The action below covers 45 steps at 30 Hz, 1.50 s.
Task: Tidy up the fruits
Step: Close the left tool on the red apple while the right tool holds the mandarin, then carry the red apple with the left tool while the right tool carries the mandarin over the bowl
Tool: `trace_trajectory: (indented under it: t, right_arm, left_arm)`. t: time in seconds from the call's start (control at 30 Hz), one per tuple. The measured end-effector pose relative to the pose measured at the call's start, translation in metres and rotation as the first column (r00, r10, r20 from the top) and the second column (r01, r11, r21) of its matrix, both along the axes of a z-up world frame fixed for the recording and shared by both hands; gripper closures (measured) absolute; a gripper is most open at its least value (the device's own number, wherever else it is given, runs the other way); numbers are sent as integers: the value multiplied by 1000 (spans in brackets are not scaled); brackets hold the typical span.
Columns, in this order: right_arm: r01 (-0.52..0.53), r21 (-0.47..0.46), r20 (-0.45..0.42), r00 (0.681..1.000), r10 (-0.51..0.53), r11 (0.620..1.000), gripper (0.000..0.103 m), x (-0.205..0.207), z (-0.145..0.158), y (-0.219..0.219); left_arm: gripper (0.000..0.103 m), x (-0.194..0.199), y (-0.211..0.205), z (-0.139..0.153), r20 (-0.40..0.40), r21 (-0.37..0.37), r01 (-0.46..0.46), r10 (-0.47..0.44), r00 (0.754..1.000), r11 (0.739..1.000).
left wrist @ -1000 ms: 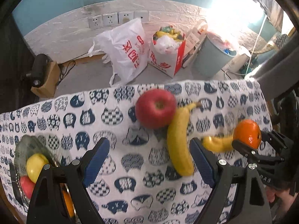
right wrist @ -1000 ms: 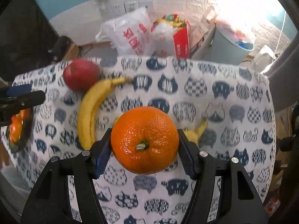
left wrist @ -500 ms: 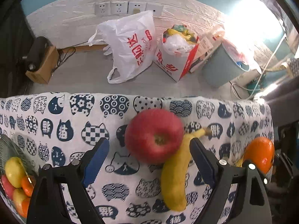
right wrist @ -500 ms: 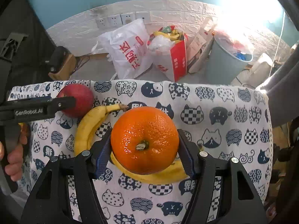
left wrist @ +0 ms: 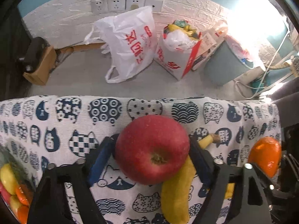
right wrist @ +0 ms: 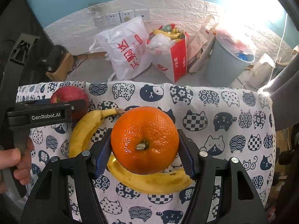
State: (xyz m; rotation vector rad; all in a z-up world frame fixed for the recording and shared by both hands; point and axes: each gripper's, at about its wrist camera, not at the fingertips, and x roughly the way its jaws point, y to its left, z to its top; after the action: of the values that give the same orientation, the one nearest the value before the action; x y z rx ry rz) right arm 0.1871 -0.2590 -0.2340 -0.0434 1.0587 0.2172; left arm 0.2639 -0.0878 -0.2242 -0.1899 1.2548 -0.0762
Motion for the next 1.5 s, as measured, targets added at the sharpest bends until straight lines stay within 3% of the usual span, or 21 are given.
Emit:
trace_trajectory:
  t: [0.43, 0.7, 0.97, 1.5]
  right_arm:
    - [-3, 4, -6, 1000, 3, 1000, 38, -3, -1, 0]
    - [-16, 11, 7, 1000, 16, 1000, 38, -12, 8, 5]
    - [-55, 18, 45, 997, 55, 998, 38, -26, 27, 26]
    - [-175, 38, 98, 980, 171, 984, 38, -49, 57, 85]
  left_arm:
    - [27, -15, -6, 7, 56, 65, 63, -67, 996, 996]
    - [27, -39, -3, 35, 96, 67, 88, -94, 991, 994]
    - [27, -69, 9, 64, 158, 117, 123, -141, 977, 986]
    - [27, -127, 73, 96, 204, 101, 61, -80, 976, 993]
